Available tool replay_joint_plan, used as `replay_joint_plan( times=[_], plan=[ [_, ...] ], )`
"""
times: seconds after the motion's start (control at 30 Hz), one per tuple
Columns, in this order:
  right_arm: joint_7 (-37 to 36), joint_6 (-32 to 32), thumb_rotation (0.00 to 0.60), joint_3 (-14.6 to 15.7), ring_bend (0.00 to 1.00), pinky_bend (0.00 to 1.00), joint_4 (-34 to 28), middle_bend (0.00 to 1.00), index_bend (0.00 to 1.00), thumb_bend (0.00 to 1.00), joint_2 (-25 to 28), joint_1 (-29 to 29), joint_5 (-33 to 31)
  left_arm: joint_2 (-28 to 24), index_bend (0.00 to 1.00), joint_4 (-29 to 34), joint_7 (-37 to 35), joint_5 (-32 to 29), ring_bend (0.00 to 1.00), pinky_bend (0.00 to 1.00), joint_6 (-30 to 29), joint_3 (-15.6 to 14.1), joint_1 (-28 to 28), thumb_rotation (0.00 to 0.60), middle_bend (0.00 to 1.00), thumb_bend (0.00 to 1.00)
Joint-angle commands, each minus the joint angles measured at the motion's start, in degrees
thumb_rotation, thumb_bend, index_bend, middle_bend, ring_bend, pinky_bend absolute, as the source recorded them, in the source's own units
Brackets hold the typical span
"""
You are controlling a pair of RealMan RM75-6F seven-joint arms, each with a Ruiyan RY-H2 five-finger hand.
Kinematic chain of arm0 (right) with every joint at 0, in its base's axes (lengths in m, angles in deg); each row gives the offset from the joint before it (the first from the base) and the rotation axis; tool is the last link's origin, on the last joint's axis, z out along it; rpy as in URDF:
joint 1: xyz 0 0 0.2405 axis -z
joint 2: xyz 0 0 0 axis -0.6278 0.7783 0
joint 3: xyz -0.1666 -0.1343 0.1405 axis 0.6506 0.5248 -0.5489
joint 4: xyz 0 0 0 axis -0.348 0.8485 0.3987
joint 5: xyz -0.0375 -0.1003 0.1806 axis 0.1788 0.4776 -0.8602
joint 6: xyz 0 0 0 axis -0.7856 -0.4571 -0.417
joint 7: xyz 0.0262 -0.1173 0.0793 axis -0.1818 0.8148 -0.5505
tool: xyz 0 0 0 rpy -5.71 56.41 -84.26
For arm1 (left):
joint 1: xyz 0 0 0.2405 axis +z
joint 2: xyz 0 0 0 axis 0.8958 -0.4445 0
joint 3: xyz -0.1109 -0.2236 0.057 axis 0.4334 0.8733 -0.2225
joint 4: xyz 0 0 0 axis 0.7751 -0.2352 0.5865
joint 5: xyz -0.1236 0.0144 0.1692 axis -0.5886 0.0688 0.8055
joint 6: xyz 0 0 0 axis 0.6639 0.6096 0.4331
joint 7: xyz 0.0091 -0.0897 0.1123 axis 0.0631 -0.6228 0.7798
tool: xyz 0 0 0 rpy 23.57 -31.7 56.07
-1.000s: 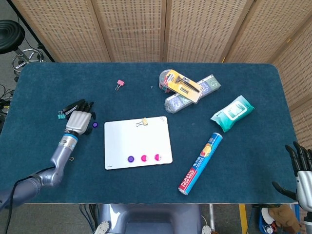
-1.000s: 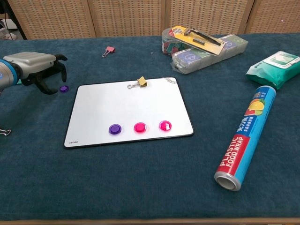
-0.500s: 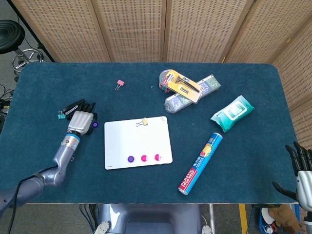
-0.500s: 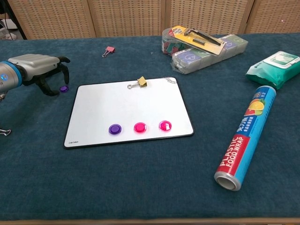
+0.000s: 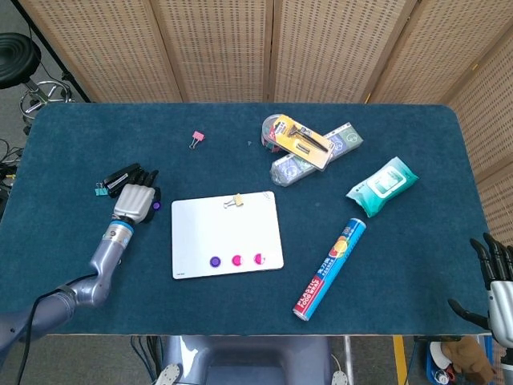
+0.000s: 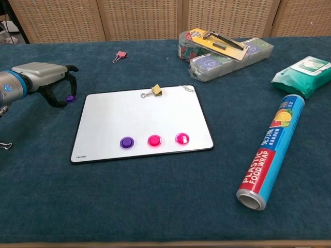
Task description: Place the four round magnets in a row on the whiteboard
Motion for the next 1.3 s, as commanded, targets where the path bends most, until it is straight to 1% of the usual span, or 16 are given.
replay_joint_plan(
  times=[0.03, 0.2, 0.47, 0.73, 1.03, 1.07, 1.17, 1.3],
  plan=[
    [-0.1, 0.0, 0.6, 0.0, 0.0, 0.0, 0.0, 0.0, 0.0, 0.0, 0.0, 0.0, 0.0, 0.2, 0.49, -0.1, 0.1, 0.1, 0.0, 0.0, -0.1, 0.0, 0.0, 0.6, 0.0, 0.35],
    [-0.2, -0.1, 0.6, 0.0, 0.0, 0.0, 0.0, 0.0, 0.0, 0.0, 0.1, 0.0, 0.1, 0.4, 0.54, -0.4, 0.6, 0.2, 0.0, 0.0, -0.4, -0.1, 0.1, 0.6, 0.0, 0.36],
    [-0.3, -0.2, 0.6, 0.1, 0.0, 0.0, -0.1, 0.0, 0.0, 0.0, 0.2, 0.1, 0.3, -0.3, 0.55, 0.7, 0.6, 0.6, 0.0, 0.0, -1.2, 0.1, 0.4, 0.6, 0.0, 0.36],
    [-0.2, -0.1, 0.6, 0.2, 0.0, 0.0, -0.4, 0.0, 0.0, 0.0, 0.3, 0.1, 0.4, -1.9, 0.56, 3.8, 1.4, 0.8, 0.0, 0.0, -2.2, 0.2, 0.7, 0.6, 0.0, 0.36],
    [-0.2, 0.0, 0.6, 0.3, 0.0, 0.0, -0.6, 0.0, 0.0, 0.0, 0.5, 0.2, 0.3, -6.0, 0.56, 12.4, 1.7, 2.6, 0.0, 0.0, -4.8, 0.1, 1.5, 0.6, 0.0, 0.36],
    [-0.2, 0.1, 0.6, 0.3, 0.0, 0.0, -0.6, 0.0, 0.0, 0.0, 0.5, 0.2, 0.3, -7.2, 0.56, 15.5, 1.6, 3.7, 0.0, 0.0, -5.2, -0.5, 1.7, 0.6, 0.0, 0.36],
    [-0.1, 0.1, 0.6, 0.3, 0.0, 0.0, -0.7, 0.0, 0.0, 0.0, 0.5, 0.2, 0.3, -9.8, 0.56, 21.5, 1.7, 5.4, 0.0, 0.0, -5.8, -2.0, 2.6, 0.6, 0.0, 0.36],
    [0.0, 0.2, 0.6, 0.3, 0.0, 0.0, -0.8, 0.0, 0.0, 0.0, 0.5, 0.2, 0.2, -11.8, 0.56, 27.6, 1.9, 8.1, 0.0, 0.0, -6.0, -4.7, 3.6, 0.6, 0.0, 0.36]
  ],
)
